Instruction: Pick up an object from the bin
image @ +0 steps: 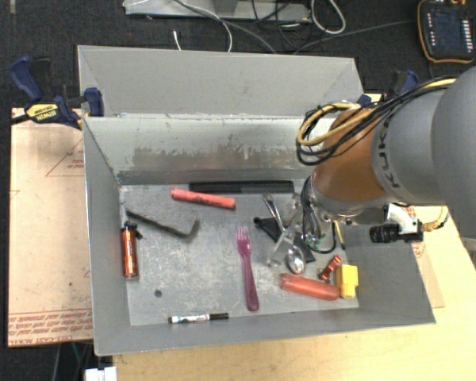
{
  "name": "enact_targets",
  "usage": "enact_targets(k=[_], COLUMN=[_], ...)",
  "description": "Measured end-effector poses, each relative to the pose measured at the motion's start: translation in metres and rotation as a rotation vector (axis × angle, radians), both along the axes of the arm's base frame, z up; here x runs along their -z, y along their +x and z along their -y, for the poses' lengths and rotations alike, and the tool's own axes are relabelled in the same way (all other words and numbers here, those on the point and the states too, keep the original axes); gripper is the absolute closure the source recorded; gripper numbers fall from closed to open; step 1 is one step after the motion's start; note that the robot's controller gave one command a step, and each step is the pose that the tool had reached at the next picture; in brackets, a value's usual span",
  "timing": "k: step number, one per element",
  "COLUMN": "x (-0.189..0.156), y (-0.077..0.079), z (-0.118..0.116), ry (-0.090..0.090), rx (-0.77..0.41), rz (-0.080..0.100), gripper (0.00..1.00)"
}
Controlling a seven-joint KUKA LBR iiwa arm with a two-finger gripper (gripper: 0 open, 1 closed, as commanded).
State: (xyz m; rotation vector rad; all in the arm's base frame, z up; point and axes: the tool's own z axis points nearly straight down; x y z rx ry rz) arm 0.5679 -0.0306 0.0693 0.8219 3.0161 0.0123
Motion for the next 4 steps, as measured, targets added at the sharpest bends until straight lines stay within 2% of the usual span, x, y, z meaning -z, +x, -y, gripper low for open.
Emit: enact_targets(k=[1, 2, 4], x=[-0.003, -0.003, -0.062], y=[0.029, 0.029, 0.029], z=[-0.012, -0.012, -0.012], ry=[-0.001, -0.001, 0.0], rx=[0.047, 0.047, 0.045], rz=[-0.014, -0.014, -0.015], gripper=[1.0, 1.0, 1.0])
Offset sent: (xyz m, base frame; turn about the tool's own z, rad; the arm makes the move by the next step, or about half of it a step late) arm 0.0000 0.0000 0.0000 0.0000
